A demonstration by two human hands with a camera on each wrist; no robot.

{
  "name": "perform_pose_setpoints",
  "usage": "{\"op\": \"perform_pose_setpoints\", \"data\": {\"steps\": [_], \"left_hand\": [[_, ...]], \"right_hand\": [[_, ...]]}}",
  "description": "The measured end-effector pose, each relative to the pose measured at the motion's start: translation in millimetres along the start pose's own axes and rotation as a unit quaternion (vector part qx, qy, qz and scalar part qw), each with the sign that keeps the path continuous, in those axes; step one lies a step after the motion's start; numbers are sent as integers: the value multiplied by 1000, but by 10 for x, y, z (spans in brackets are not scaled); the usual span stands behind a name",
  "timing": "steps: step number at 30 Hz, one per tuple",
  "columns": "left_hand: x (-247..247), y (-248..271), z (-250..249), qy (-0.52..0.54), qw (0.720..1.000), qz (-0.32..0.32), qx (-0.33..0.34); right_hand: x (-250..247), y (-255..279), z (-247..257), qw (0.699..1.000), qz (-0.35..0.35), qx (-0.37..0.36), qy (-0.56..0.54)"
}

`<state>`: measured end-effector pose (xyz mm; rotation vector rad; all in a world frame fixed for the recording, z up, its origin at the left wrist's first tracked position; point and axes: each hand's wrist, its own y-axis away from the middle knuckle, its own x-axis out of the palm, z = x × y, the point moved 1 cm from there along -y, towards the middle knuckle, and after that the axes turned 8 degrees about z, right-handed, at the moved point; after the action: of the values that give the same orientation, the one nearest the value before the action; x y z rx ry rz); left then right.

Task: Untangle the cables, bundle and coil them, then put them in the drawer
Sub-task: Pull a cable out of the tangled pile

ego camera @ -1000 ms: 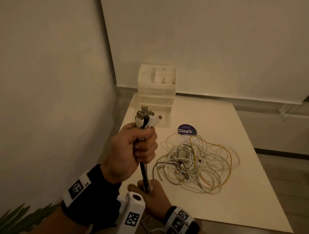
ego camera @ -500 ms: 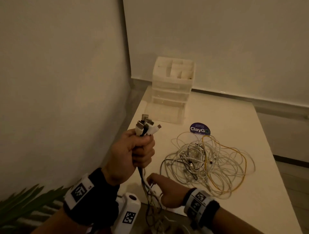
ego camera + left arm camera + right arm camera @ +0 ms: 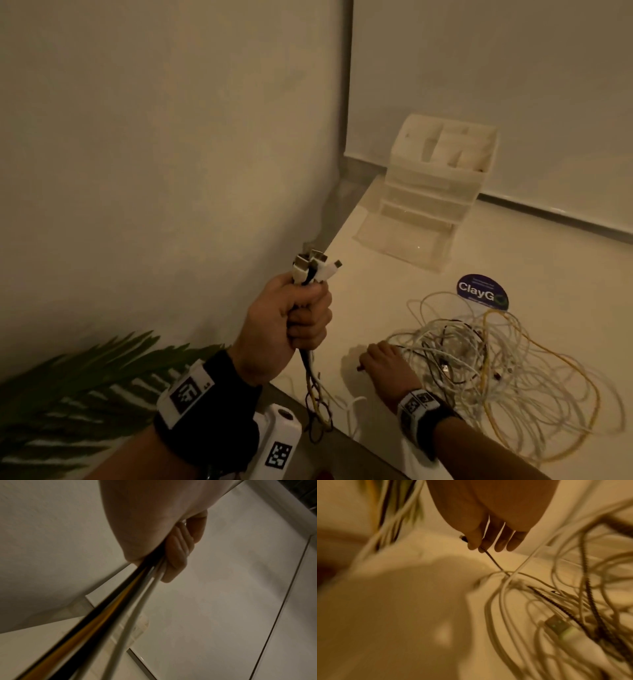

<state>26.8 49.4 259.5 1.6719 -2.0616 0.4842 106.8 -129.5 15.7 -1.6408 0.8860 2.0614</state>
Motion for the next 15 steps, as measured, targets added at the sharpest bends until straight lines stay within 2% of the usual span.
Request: {"op": "perform_pose_setpoints", "data": {"steps": [1, 2, 4, 6, 8, 9, 12, 13, 14, 15], "left_hand": [[8, -17, 13, 6, 1000, -3, 3], [21, -43, 31, 12, 1000, -7, 7], [106, -114, 106, 9, 1000, -15, 16], [232, -200, 192, -2, 999, -13, 30], [423, -359, 289, 8, 999, -6, 37], [441, -376, 314, 12, 999, -18, 38], [717, -676, 327, -25, 999, -20, 27], [813, -774, 335, -41, 999, -21, 25], [913, -856, 350, -52, 998, -24, 19], [1004, -940, 361, -50, 998, -27, 16]], "right_hand": [[-167, 65, -20, 994, -59, 19, -85], [-313, 118, -80, 975, -135, 47, -171], [-715, 282, -163, 911, -237, 115, -318], [-1128, 462, -200, 857, -322, 119, -385], [-1490, 694, -293, 828, -391, 90, -393], [-1591, 724, -281, 803, -403, 87, -431], [-2045, 1040, -473, 680, -437, 121, -576], [-2182, 1157, -514, 665, -444, 127, -588], [-2297, 1268, -540, 676, -445, 131, -572], [-2411, 1353, -538, 704, -439, 133, -542]]}}
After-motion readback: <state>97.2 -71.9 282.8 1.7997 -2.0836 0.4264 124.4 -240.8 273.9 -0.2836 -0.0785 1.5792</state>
